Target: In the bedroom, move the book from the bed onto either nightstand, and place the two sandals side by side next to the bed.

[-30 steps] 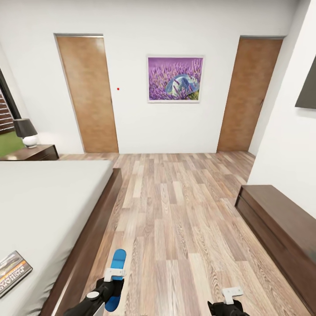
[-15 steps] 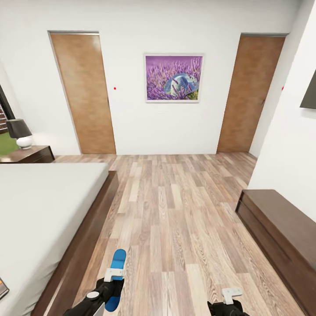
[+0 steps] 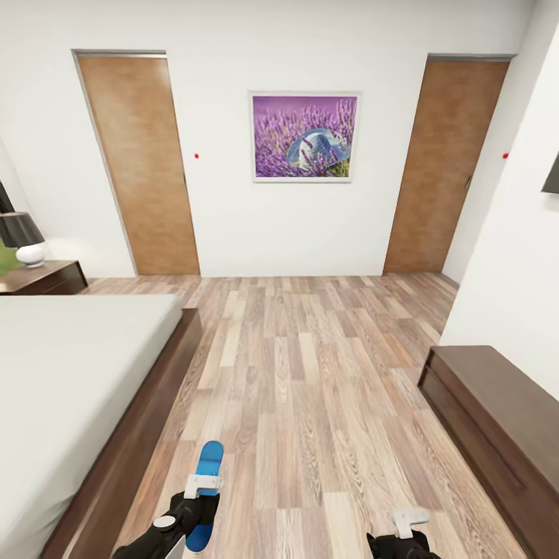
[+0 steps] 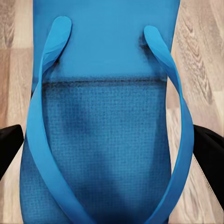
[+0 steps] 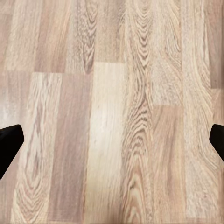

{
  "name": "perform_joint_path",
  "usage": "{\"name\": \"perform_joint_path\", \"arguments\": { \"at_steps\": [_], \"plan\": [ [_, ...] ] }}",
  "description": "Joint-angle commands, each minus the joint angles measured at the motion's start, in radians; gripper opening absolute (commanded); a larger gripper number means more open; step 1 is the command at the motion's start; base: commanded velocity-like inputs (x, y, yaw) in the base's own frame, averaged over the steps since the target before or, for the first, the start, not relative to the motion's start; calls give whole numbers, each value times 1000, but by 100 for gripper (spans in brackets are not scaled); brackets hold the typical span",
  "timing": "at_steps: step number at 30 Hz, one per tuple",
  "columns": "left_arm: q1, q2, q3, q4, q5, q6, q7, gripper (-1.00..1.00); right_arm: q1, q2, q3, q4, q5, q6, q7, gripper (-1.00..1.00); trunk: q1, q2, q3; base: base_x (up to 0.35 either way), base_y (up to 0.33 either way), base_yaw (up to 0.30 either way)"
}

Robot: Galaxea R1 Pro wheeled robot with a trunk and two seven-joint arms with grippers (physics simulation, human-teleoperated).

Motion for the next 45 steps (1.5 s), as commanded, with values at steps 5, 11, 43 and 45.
{"name": "perform_joint_path", "arguments": {
  "at_steps": [5, 11, 43, 45],
  "plan": [
    [-1, 0, -3, 1, -2, -4, 1, -100, 0, 0, 3, -2, 3, 5, 1, 100, 0, 0, -1, 298, -74, 0],
    [-1, 0, -4, 1, -2, -4, 1, -100, 0, 0, 4, -2, 4, 5, 1, 100, 0, 0, -1, 320, -17, 0],
    [-1, 0, -4, 2, -4, -4, 1, -100, 0, 0, 5, -1, 4, 4, 1, 100, 0, 0, -1, 338, -1, 0],
    [-1, 0, -4, 2, -4, -4, 1, -100, 0, 0, 5, -1, 5, 4, 1, 100, 0, 0, -1, 339, 0, 0]
  ]
}}
